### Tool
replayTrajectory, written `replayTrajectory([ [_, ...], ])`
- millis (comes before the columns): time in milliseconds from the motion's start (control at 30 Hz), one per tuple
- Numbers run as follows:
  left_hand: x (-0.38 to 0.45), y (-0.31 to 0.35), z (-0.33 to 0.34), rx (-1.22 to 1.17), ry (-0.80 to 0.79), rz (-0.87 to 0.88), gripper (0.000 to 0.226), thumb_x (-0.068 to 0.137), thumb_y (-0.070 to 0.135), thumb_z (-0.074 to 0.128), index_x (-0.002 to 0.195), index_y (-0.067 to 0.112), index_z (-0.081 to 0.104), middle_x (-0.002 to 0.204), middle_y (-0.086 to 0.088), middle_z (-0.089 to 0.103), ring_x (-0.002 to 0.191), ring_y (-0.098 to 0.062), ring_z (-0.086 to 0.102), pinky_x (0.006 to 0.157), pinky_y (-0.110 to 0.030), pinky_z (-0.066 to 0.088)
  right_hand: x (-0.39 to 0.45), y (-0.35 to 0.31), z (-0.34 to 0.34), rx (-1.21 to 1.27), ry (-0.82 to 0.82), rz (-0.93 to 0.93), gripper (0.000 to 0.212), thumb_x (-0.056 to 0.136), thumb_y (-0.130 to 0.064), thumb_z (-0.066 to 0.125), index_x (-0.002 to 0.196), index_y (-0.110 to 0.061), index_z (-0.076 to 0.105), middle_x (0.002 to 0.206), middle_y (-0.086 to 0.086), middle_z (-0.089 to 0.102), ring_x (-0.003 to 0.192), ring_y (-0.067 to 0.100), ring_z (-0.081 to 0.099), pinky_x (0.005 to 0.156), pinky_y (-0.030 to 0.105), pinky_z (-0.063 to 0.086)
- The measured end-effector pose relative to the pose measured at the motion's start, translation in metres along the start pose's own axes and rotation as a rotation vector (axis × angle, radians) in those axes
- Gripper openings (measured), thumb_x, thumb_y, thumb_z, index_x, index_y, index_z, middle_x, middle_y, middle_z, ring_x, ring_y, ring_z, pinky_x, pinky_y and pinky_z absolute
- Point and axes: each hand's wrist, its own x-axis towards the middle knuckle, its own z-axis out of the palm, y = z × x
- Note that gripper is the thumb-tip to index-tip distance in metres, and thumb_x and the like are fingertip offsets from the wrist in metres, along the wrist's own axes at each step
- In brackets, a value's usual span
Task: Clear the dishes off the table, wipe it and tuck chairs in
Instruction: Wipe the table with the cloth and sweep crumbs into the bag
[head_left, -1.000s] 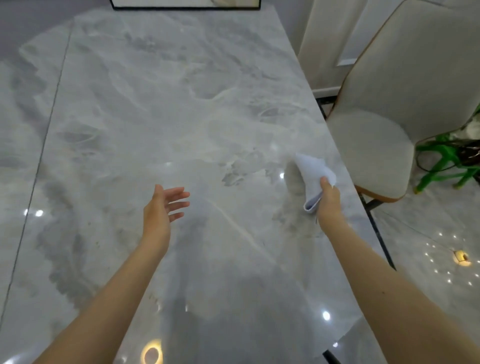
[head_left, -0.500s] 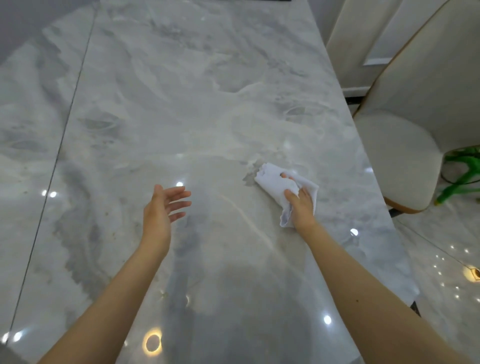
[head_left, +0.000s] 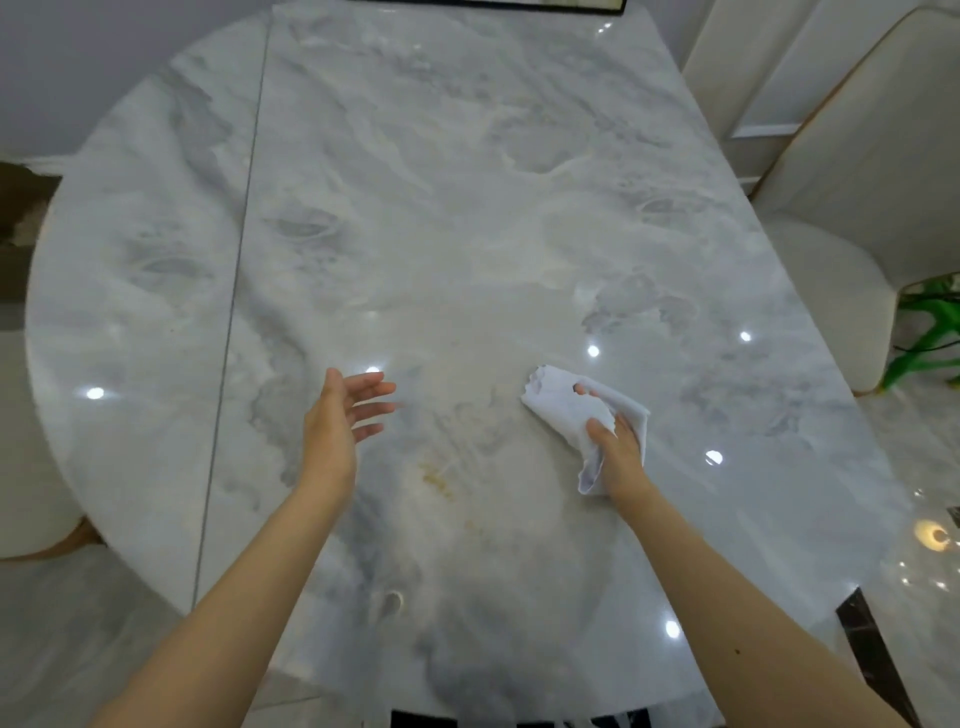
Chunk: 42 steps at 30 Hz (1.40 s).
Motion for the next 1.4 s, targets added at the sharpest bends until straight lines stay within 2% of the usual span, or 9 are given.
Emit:
replayTrajectory([
  [167, -0.015, -0.001, -0.057, 0.01, -0.026, -0.014, 0.052, 0.102, 0.041, 0.021, 0.092, 0.015, 0.065, 0.092, -0.004, 0.069, 0.078, -0.018, 0.063, 0.072, -0.03, 0.046, -0.068, 0.008, 0.049, 0.144, 0.181, 0.027, 0.078, 0.064, -0.052, 0.051, 0.126, -0.005, 0.052, 0.119, 0.006, 0.06, 0.119, 0.019, 0.049, 0.106, 0.031, 0.035],
  [300, -0.025, 0.002, -0.085, -0.003, -0.038, -0.001, 0.052, 0.102, 0.04, 0.021, 0.09, 0.015, 0.064, 0.09, -0.004, 0.068, 0.076, -0.018, 0.063, 0.07, -0.029, 0.045, -0.107, 0.023, 0.083, 0.181, 0.306, 0.146, 0.071, 0.064, -0.063, 0.055, 0.11, -0.01, 0.06, 0.065, -0.024, 0.065, 0.112, 0.021, 0.052, 0.086, 0.001, 0.036],
  [367, -0.029, 0.004, -0.093, -0.018, -0.044, 0.01, 0.051, 0.102, 0.04, 0.02, 0.089, 0.016, 0.064, 0.089, -0.003, 0.068, 0.077, -0.017, 0.063, 0.071, -0.029, 0.045, -0.117, 0.035, 0.094, 0.181, 0.35, 0.203, 0.073, 0.065, -0.062, 0.051, 0.11, -0.006, 0.062, 0.056, -0.027, 0.062, 0.104, 0.028, 0.054, 0.088, 0.003, 0.039],
  [533, -0.031, 0.008, -0.112, -0.057, -0.026, 0.018, 0.052, 0.102, 0.04, 0.02, 0.094, 0.013, 0.064, 0.091, -0.004, 0.068, 0.077, -0.017, 0.063, 0.07, -0.028, 0.045, -0.126, 0.037, 0.126, 0.073, 0.422, 0.216, 0.087, 0.07, -0.064, 0.05, 0.118, 0.008, 0.057, 0.094, 0.014, 0.068, 0.111, 0.043, 0.052, 0.106, 0.038, 0.038],
  [667, -0.025, 0.008, -0.134, -0.033, 0.005, 0.017, 0.054, 0.102, 0.041, 0.019, 0.094, 0.013, 0.065, 0.094, -0.004, 0.069, 0.08, -0.018, 0.064, 0.073, -0.03, 0.046, -0.127, 0.011, 0.148, -0.097, 0.469, 0.129, 0.094, 0.066, -0.06, 0.029, 0.133, 0.004, 0.047, 0.136, 0.017, 0.049, 0.129, 0.029, 0.041, 0.104, 0.013, 0.021],
  [900, -0.011, 0.023, -0.151, 0.007, 0.081, 0.005, 0.051, 0.102, 0.041, 0.02, 0.095, 0.016, 0.064, 0.094, -0.003, 0.069, 0.081, -0.018, 0.063, 0.075, -0.031, 0.047, -0.096, -0.008, 0.191, -0.034, 0.461, 0.14, 0.087, 0.067, -0.055, 0.035, 0.138, -0.006, 0.042, 0.137, 0.007, 0.047, 0.129, 0.023, 0.04, 0.099, 0.013, 0.023],
  [1033, 0.005, 0.038, -0.147, 0.064, 0.093, 0.017, 0.05, 0.101, 0.042, 0.02, 0.095, 0.018, 0.064, 0.097, -0.004, 0.068, 0.084, -0.019, 0.063, 0.074, -0.032, 0.047, -0.082, -0.023, 0.208, -0.106, 0.402, 0.099, 0.094, 0.065, -0.058, 0.023, 0.141, -0.005, 0.037, 0.145, 0.01, 0.041, 0.133, 0.026, 0.036, 0.116, 0.032, 0.018],
  [1167, 0.022, 0.054, -0.142, 0.123, 0.087, 0.018, 0.05, 0.101, 0.043, 0.02, 0.098, 0.018, 0.063, 0.101, -0.005, 0.068, 0.092, -0.023, 0.062, 0.077, -0.034, 0.047, -0.074, -0.036, 0.216, -0.121, 0.286, 0.084, 0.097, 0.063, -0.061, 0.019, 0.145, -0.01, 0.03, 0.152, 0.01, 0.03, 0.141, 0.023, 0.025, 0.118, 0.022, 0.004],
  [1400, 0.044, 0.074, -0.144, 0.115, 0.129, 0.065, 0.05, 0.102, 0.042, 0.02, 0.1, 0.017, 0.063, 0.108, -0.004, 0.066, 0.1, -0.021, 0.06, 0.08, -0.034, 0.049, -0.054, -0.048, 0.236, 0.0, 0.281, 0.169, 0.097, 0.059, -0.06, 0.025, 0.143, -0.012, 0.036, 0.15, 0.004, 0.036, 0.139, 0.019, 0.028, 0.114, 0.018, 0.01],
])
